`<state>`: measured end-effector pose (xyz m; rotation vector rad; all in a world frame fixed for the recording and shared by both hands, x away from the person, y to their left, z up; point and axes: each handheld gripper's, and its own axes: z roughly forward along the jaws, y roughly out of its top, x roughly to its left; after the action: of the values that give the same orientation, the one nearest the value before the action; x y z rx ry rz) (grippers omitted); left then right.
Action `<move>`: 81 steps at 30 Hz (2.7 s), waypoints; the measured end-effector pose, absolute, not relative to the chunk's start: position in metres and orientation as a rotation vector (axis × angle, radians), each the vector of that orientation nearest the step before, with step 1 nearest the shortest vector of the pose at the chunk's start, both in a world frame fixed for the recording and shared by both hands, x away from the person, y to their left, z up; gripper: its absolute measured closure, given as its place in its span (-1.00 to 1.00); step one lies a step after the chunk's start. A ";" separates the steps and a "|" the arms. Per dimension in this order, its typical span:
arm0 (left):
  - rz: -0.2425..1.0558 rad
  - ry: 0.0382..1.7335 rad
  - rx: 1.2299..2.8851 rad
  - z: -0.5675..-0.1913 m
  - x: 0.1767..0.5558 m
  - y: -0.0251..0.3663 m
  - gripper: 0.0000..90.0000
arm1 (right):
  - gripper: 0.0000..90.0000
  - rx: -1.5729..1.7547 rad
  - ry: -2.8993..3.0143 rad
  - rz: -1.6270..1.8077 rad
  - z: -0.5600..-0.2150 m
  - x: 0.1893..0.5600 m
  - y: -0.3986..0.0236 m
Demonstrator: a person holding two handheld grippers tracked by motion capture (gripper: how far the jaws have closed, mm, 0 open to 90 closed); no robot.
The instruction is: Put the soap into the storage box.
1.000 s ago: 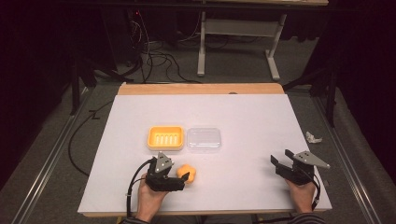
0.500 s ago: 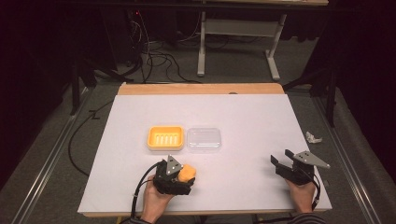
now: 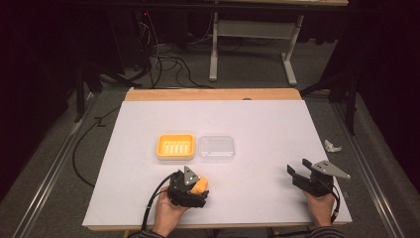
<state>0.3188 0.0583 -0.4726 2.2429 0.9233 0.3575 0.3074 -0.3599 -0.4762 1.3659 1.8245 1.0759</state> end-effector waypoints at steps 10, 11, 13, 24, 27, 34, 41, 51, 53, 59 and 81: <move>0.399 0.894 2.277 -0.474 0.318 0.056 -0.44 | -0.26 1.365 1.825 1.075 -0.476 0.307 -0.360; 0.404 0.890 2.279 -0.474 0.318 0.055 -0.43 | -0.26 1.366 1.826 1.074 -0.476 0.307 -0.360; 0.401 0.887 2.281 -0.474 0.318 0.056 -0.43 | -0.26 1.366 1.825 1.075 -0.476 0.307 -0.360; 0.391 0.884 2.248 -0.472 0.318 0.057 -0.42 | -0.26 1.370 1.825 1.075 -0.476 0.307 -0.360; 0.391 0.887 2.232 -0.470 0.318 0.059 -0.42 | -0.26 1.368 1.827 1.075 -0.476 0.307 -0.360; 0.381 0.886 2.210 -0.460 0.320 0.065 -0.42 | -0.26 1.367 1.825 1.074 -0.476 0.307 -0.360; 0.374 0.888 2.186 -0.452 0.324 0.069 -0.42 | -0.27 1.366 1.825 1.075 -0.476 0.307 -0.359; 0.371 0.907 2.163 -0.442 0.330 0.076 -0.42 | -0.27 1.362 1.826 1.077 -0.476 0.307 -0.359; 0.369 0.910 2.153 -0.439 0.331 0.078 -0.42 | -0.27 1.363 1.828 1.075 -0.476 0.307 -0.359; 0.377 0.921 2.141 -0.435 0.334 0.082 -0.42 | -0.27 1.364 1.822 1.077 -0.476 0.307 -0.360; 0.477 0.969 2.085 -0.411 0.356 0.097 -0.42 | -0.28 1.352 1.813 1.089 -0.476 0.305 -0.359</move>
<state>0.3561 0.0974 -0.4109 2.0846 0.9693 0.4774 0.3049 -0.3591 -0.4759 1.3519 1.8134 1.0885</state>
